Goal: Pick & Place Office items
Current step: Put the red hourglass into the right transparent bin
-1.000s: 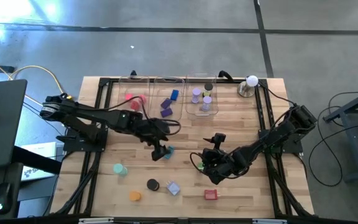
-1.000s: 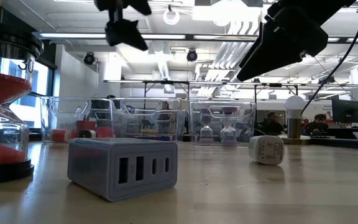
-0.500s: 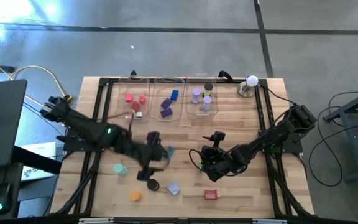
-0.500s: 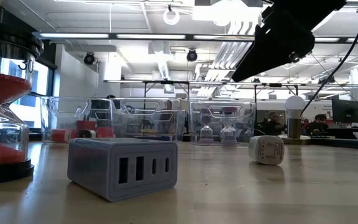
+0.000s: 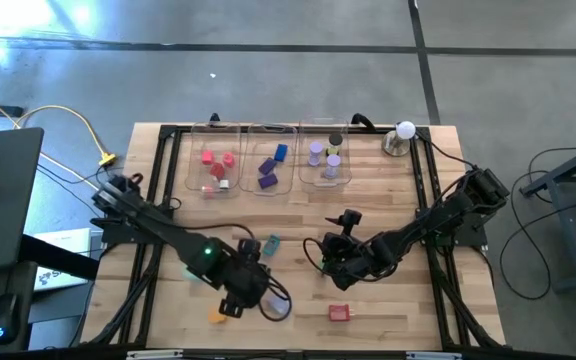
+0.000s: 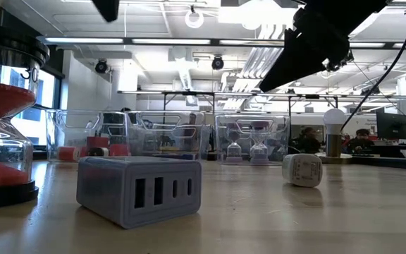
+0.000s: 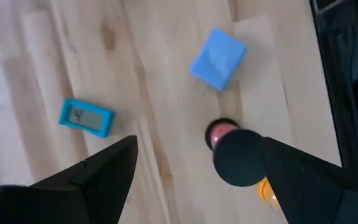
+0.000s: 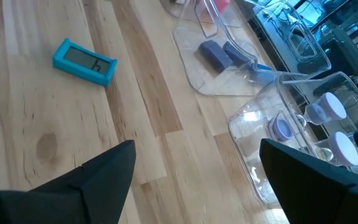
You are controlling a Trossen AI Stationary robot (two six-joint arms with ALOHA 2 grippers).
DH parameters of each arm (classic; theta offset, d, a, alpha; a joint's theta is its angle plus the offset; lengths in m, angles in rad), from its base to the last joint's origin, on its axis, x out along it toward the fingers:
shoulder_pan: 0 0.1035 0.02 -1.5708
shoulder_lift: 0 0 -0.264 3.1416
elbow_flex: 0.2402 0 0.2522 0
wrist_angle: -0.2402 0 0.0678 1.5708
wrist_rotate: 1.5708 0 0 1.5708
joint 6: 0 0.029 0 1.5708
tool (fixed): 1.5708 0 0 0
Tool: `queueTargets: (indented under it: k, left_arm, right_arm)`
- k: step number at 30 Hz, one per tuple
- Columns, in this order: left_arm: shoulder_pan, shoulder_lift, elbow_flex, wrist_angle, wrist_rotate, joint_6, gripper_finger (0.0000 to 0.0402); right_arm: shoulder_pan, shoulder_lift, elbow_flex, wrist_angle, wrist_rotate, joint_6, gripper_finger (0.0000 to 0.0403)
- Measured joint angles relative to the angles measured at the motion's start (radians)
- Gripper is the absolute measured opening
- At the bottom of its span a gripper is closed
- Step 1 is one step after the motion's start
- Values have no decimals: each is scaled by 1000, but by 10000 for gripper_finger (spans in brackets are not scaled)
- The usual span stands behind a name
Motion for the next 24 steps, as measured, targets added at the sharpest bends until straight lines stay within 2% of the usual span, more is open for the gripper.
queueTargets:
  k: [6, 11, 24]
  left_arm:
    - [-1, -5, 0, 8, 36, -4, 328]
    - [-10, -5, 0, 7, 58, -87, 328]
    - [-10, 2, 0, 7, 46, -60, 328]
  right_arm:
    - [0, 0, 0, 2, 0, 0, 333]
    - [0, 0, 0, 4, -11, 0, 333]
    - [0, 0, 0, 4, -20, 4, 333]
